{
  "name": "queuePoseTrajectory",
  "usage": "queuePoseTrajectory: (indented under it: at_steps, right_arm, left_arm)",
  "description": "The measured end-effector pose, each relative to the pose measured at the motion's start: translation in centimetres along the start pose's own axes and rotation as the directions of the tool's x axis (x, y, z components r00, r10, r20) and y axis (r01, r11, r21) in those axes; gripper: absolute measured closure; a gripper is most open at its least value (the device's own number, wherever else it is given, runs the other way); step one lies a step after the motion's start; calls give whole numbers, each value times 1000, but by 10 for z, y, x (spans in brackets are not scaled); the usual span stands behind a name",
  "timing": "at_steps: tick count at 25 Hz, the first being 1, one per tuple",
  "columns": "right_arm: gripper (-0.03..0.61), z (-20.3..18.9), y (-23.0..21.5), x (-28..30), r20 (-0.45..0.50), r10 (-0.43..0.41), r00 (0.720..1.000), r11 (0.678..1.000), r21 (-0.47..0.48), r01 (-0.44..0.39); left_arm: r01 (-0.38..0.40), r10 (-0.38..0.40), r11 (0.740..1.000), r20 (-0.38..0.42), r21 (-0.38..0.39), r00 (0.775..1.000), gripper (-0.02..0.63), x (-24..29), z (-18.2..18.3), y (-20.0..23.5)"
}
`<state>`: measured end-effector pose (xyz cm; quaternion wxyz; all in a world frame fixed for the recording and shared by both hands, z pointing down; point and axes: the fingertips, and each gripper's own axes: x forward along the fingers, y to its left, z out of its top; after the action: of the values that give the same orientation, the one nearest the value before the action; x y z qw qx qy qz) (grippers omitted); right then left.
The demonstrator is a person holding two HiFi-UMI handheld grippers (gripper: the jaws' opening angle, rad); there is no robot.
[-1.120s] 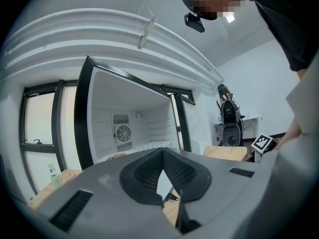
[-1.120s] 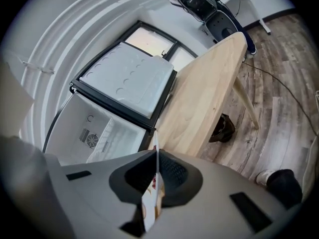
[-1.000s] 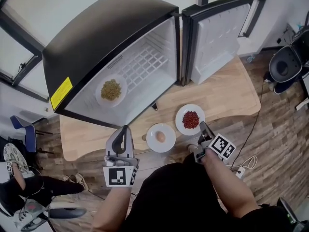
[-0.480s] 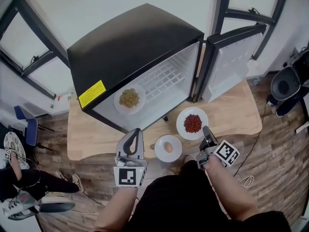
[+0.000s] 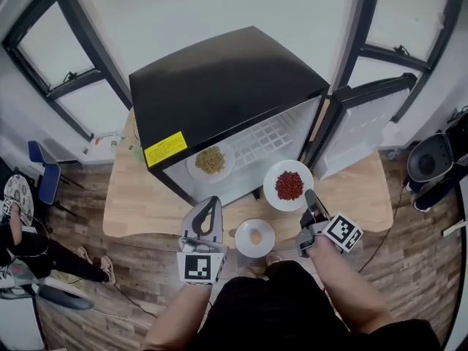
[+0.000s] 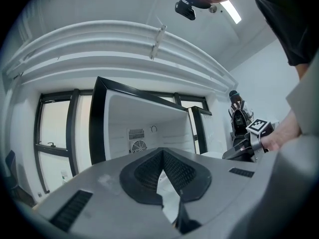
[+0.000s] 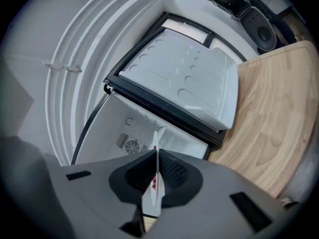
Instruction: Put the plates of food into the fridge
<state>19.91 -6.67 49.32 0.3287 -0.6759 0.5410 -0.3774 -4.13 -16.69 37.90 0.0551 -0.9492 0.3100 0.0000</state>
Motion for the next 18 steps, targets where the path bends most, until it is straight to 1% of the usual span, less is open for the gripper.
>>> queuePoseTrajectory:
  at_steps: [3,7,11,16,18]
  right_arm:
    - [546,10,13,13,-18,26,999,999,-26,-27]
    - [546,20,27,30,-44,51,998,998,-18,-52]
    - [546,26,40,50,-68,89,994,996,-13,-90]
    - [546,28,47,77,-86,104,991,995,-1,-104]
    - [546,28,50,87,-91,109,990,994,-2,-110]
  left_arm:
    - [-27,27,1000,-2,-13,1000,609,2,0,6]
    - [-63,63,998,-1,-20,998,610,6,8,13]
    - [-92,92,996,-7,-8,996,609,10,14,18]
    - [-111,112,994,-14,20,994,609,14,20,25]
    - [-118,118,993,-16,13,993,610,16,23,26]
